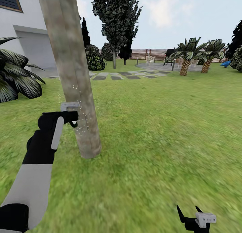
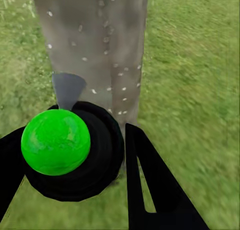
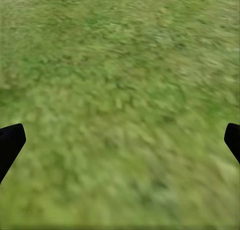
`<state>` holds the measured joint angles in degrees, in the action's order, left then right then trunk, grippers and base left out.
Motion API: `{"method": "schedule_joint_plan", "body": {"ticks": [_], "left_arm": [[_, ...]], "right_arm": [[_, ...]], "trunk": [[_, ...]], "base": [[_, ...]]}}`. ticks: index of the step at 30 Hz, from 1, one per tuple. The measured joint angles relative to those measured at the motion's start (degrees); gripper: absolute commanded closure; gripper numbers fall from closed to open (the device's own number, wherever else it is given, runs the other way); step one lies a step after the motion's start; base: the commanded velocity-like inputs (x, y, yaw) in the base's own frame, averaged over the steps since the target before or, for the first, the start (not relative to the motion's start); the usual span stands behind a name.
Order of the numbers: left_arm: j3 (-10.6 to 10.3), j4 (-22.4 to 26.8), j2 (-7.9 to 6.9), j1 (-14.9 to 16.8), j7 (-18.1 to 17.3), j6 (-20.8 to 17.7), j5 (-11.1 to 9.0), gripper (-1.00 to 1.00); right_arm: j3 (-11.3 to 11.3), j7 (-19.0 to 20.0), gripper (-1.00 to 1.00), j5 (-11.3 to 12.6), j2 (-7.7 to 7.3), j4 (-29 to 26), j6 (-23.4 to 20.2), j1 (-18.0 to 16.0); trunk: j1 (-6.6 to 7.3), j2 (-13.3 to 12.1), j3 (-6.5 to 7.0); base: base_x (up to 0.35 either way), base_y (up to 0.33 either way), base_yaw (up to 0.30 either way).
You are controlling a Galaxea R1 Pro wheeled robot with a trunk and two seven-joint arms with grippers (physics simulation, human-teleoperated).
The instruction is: In the garden, pick up the pesticide atomizer on the floor and spray pesticide onto both trees until each tree trunk is fully covered.
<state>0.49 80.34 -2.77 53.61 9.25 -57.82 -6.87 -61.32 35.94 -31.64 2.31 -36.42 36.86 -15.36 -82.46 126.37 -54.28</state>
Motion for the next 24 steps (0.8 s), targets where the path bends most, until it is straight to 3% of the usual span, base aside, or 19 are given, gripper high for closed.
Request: {"method": "schedule_joint_plan", "body": {"ticks": [3,6,9,14,15,17,19,22,24], "left_arm": [[0.35,-0.12,-3.68,-0.51,0.00,-0.05,0.29,1.00],[0.70,-0.36,-6.38,-0.63,-0.07,-0.03,0.07,1.00],[2.16,-0.47,-7.04,-1.08,-0.09,0.28,-0.21,1.00],[2.22,-2.23,-7.14,-3.94,0.09,1.13,-0.04,1.00],[1.95,-3.54,-7.08,-6.66,0.33,2.82,0.08,1.00],[1.88,-6.15,-7.09,-9.18,0.43,6.34,0.15,1.00],[1.76,-18.91,-6.62,-10.43,0.79,17.78,0.05,1.00],[1.84,-20.95,-6.12,-13.62,1.97,24.27,-0.20,1.00],[1.85,-21.28,-5.15,-15.10,2.11,26.65,-0.25,1.00]], "right_arm": [[0.01,0.00,-1.00,0.00,0.00,0.02,0.01,0.01],[0.00,0.00,-1.00,0.00,0.00,0.02,-0.01,0.00],[0.00,0.00,-1.00,0.00,0.00,0.02,0.00,0.01],[0.01,0.00,-1.00,-0.01,0.00,0.02,0.01,0.01],[0.01,0.00,-1.00,0.00,0.00,0.02,0.00,0.02],[0.01,0.00,-1.00,-0.01,0.00,0.03,0.00,0.00],[0.01,0.00,-1.00,-0.09,0.00,0.11,-0.04,0.01],[0.01,0.00,-1.00,-0.06,0.00,0.11,0.00,0.00],[0.01,0.01,-1.00,-0.05,0.01,0.10,-0.02,0.01]], "trunk": [[0.00,0.00,0.00],[0.00,0.00,0.00],[0.00,0.00,0.00],[0.00,0.00,0.00],[0.00,0.00,-0.01],[-0.01,0.00,-0.01],[-0.01,-0.01,-0.01],[0.00,0.00,-0.01],[0.00,0.00,0.00]], "base": [[0.000,0.000,0.000],[0.000,0.000,0.000],[0.000,0.000,0.000],[0.000,0.000,0.000],[0.000,0.000,0.000],[0.000,0.000,0.000],[0.000,0.000,0.000],[0.000,-0.003,0.000],[0.000,-0.152,0.000]]}}
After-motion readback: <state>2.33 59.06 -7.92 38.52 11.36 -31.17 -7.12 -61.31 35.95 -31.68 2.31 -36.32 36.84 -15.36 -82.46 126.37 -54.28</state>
